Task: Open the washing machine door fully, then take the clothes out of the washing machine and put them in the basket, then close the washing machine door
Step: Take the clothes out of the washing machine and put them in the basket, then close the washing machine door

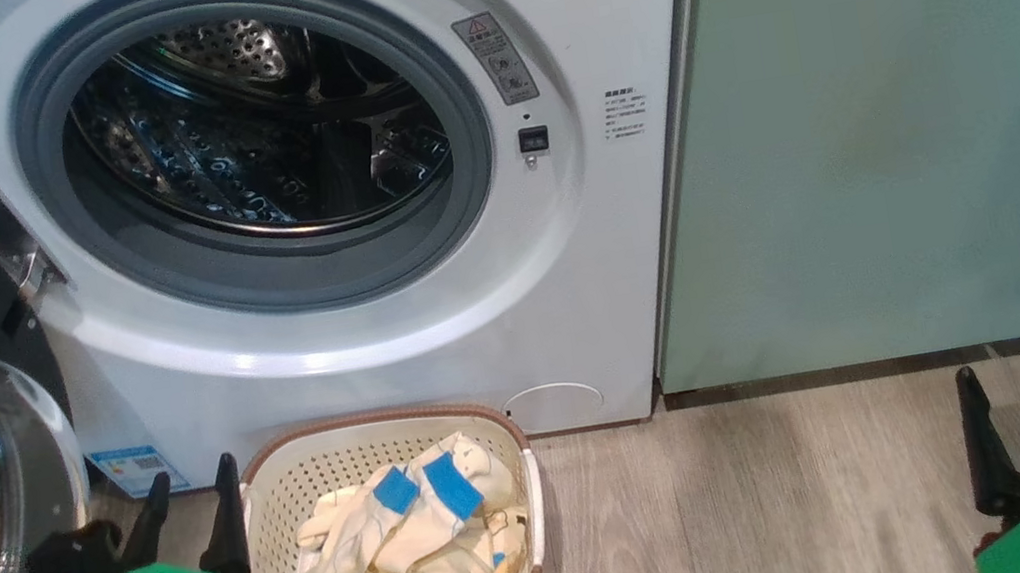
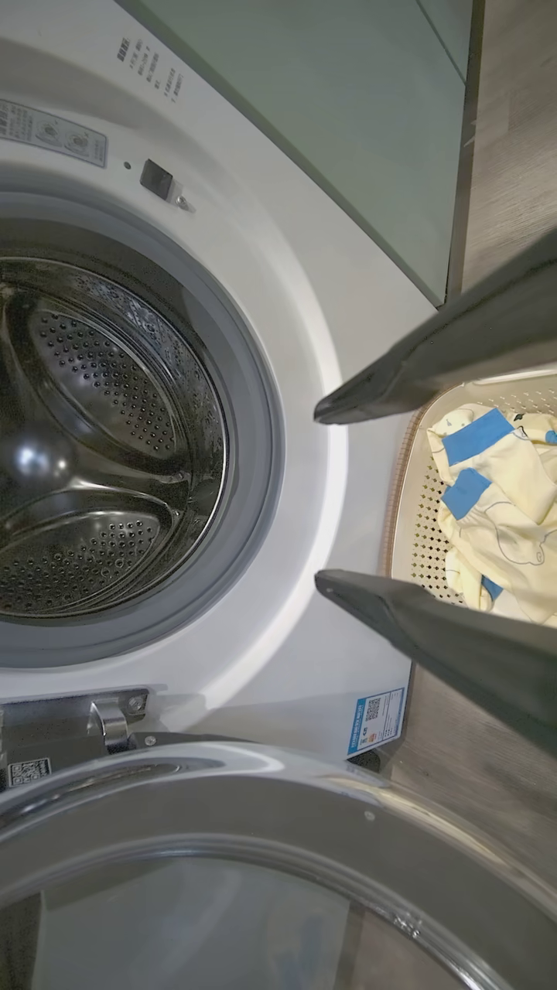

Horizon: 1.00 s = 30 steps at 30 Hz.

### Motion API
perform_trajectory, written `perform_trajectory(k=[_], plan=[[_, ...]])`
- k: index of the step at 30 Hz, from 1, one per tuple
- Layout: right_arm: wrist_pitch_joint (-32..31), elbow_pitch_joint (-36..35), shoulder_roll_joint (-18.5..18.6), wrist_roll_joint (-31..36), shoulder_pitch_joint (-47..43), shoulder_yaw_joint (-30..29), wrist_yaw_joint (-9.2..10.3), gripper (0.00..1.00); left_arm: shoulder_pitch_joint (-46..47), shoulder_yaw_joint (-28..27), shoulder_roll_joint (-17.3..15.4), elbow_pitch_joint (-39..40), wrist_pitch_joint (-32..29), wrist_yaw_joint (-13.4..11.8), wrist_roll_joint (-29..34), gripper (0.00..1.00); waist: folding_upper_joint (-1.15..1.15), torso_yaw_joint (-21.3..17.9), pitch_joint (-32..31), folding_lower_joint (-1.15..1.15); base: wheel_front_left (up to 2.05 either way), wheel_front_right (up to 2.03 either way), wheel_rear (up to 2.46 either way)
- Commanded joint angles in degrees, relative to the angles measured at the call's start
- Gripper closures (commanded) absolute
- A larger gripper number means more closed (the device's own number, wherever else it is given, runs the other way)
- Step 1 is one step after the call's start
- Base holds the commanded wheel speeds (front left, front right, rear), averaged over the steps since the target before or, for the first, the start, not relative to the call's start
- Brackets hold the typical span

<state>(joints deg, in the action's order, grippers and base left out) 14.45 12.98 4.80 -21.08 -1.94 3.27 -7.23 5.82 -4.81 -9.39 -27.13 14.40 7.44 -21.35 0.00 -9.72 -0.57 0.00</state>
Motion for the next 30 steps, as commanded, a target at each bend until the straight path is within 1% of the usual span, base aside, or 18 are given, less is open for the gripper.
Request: perform_trajectory(k=[1,14,18,24,30], plan=[[0.5,-1.9,0.4,0.3,2.1,0.8,-0.25,0.0,2.1,-2.1,-1.6,1.3,0.6,0.0,-0.2,0.0,0.0,-0.1,0.0,0.0,0.0,0.0,0.0],[0.5,-1.8,0.7,0.1,2.0,0.9,-0.25,0.0,2.2,-2.4,-1.2,1.2,0.6,0.0,0.1,0.0,0.0,0.1,0.0,0.0,-0.01,0.01,0.0],[0.5,-1.6,0.7,0.0,2.0,1.1,-0.25,0.0,2.1,-2.7,-1.0,1.1,0.6,0.0,0.3,0.0,0.0,0.1,-0.1,0.0,-0.44,0.44,0.0],[0.5,-1.4,0.5,-0.3,1.5,0.8,-0.25,0.0,2.1,-2.5,-0.8,0.9,0.6,0.0,0.1,0.0,0.0,0.3,-0.2,0.0,-1.13,1.13,0.0],[0.5,-1.4,0.4,-0.3,1.3,0.8,-0.25,0.0,2.0,-2.2,-1.1,1.1,0.6,0.0,-0.2,0.0,0.0,0.5,-0.1,0.0,-1.92,1.92,0.0]])
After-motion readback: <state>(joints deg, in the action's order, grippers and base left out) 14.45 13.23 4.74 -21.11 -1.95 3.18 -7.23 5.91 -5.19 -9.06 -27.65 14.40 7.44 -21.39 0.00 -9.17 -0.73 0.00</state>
